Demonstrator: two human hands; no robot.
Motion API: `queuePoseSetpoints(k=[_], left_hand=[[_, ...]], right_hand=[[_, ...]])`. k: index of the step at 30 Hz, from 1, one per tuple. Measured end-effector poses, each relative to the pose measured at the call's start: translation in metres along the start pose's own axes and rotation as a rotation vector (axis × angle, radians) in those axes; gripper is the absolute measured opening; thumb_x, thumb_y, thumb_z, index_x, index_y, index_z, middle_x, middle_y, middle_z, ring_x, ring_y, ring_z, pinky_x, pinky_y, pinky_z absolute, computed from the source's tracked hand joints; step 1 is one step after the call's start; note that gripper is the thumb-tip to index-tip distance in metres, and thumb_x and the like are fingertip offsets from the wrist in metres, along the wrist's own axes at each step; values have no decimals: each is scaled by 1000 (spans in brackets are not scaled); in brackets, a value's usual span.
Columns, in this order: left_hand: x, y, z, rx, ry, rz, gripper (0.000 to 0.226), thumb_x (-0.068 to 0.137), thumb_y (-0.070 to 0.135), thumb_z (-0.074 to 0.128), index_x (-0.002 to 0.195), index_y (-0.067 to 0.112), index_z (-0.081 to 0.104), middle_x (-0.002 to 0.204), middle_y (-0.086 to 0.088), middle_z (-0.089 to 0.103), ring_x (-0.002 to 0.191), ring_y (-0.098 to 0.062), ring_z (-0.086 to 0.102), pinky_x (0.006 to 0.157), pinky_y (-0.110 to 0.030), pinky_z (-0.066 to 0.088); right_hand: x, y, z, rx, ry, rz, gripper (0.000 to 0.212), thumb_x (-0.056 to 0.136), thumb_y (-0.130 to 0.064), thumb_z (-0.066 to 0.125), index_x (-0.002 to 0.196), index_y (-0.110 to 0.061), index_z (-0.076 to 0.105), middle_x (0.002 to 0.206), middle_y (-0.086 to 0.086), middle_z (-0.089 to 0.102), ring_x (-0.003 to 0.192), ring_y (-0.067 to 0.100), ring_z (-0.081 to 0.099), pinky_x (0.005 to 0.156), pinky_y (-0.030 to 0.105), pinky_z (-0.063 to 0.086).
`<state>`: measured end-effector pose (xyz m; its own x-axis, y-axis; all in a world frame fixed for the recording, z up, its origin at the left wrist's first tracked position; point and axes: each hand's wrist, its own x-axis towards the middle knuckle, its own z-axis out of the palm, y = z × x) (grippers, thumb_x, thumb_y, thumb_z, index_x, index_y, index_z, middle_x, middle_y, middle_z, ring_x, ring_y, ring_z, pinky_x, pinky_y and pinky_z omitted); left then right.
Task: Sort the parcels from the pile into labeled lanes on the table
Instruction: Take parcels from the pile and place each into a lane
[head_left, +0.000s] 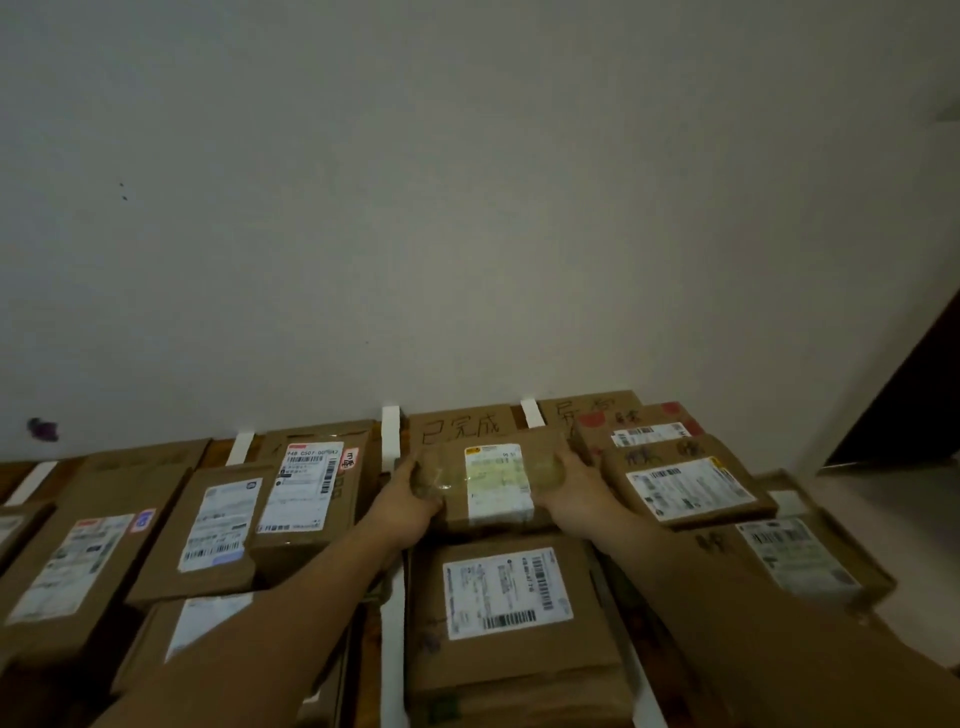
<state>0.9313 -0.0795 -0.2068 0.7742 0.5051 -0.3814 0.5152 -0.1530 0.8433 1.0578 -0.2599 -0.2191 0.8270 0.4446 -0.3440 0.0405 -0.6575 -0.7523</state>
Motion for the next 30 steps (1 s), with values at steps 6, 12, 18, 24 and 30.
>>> queuePoseSetpoints(k=[6,12,18,24,30], left_hand=[[17,6,7,29,40,-56,67,92,9,53,148,28,22,143,-5,43,124,-24,49,97,-36,44],[28,6,7,46,9,-78,67,92,13,54,148,26,20,145,-6,40,124,-24,48,102,-38,40],[39,10,7,6,4,-80,58,93,13,53,145,22,30,141,-7,44,107,-17,53,93,-32,43],[50,0,9,-26,14,-60,66,91,6,54,147,25,24,139,-6,46,109,-18,56,72,-20,49],[52,-7,13,-11,-22,-72,71,88,4,58,145,29,24,138,-5,45,104,-16,55,71,-21,51]], right_hand=[[40,16,4,-17,-73,-20,75,79,-38,71,141,-44,29,137,5,48,110,27,58,88,38,54],[59,24,1,-75,-133,-49,63,83,-42,64,139,-42,35,134,0,53,109,20,60,83,32,54],[66,21,-1,-123,-166,-98,36,91,-42,54,126,-43,52,124,-7,61,111,18,58,95,40,51],[76,18,-2,-108,-104,-22,88,83,-38,69,150,-40,13,144,10,38,112,28,56,80,27,49],[76,26,6,-185,-107,-20,83,88,-40,63,152,-34,11,150,12,28,128,33,41,89,32,40]])
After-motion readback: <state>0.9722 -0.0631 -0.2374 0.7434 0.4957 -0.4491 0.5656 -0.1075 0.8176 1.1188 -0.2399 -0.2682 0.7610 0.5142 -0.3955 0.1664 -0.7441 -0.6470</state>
